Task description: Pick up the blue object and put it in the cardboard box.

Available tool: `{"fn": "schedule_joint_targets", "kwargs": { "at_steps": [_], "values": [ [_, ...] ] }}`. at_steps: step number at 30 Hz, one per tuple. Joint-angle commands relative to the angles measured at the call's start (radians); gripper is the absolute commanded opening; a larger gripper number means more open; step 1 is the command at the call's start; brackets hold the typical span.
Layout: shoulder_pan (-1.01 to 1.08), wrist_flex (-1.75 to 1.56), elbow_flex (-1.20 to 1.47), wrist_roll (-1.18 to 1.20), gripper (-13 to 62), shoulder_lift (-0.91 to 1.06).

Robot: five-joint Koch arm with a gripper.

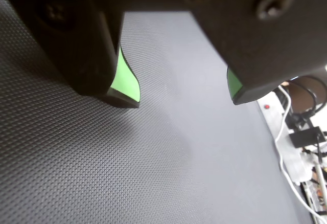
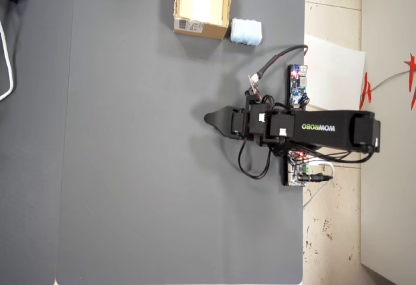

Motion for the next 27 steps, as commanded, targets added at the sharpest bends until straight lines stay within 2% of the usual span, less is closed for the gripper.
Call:
{"fn": "schedule_joint_targets", "kwargs": {
  "at_steps": [1,27],
  "values": [
    [0.0,0.107,0.037,0.021,34.0,0.084],
    [-0.002,0.104,0.037,0.032,33.9,0.083]
  ]
}}
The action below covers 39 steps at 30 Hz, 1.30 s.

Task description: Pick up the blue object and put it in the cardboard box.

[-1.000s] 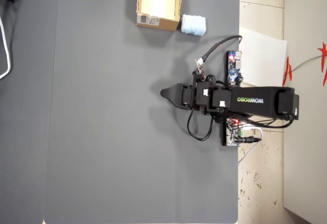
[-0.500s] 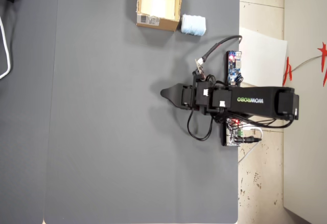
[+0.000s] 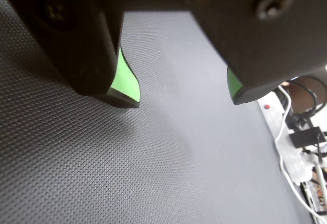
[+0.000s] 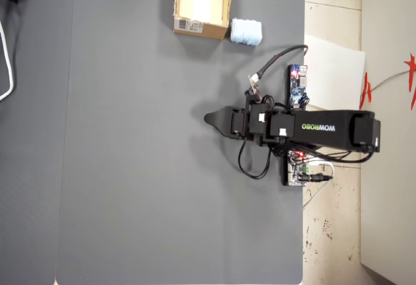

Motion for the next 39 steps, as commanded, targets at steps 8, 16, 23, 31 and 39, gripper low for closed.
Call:
{"fn": "schedule_joint_targets", "kwargs": {
  "at_steps": [8,16,23,31,39],
  "values": [
    [0.0,0.106,0.037,0.031,33.7,0.084],
    [-0.003,0.063,0.037,0.029,34.5,0.084],
    [0.029,-0.138,0.037,-0.037,34.9,0.084],
    [0.222,-0.316,0.014,-0.195,34.1,0.086],
    [0.437,-0.209,-0.133,-0.262,33.1,0.086]
  ]
}}
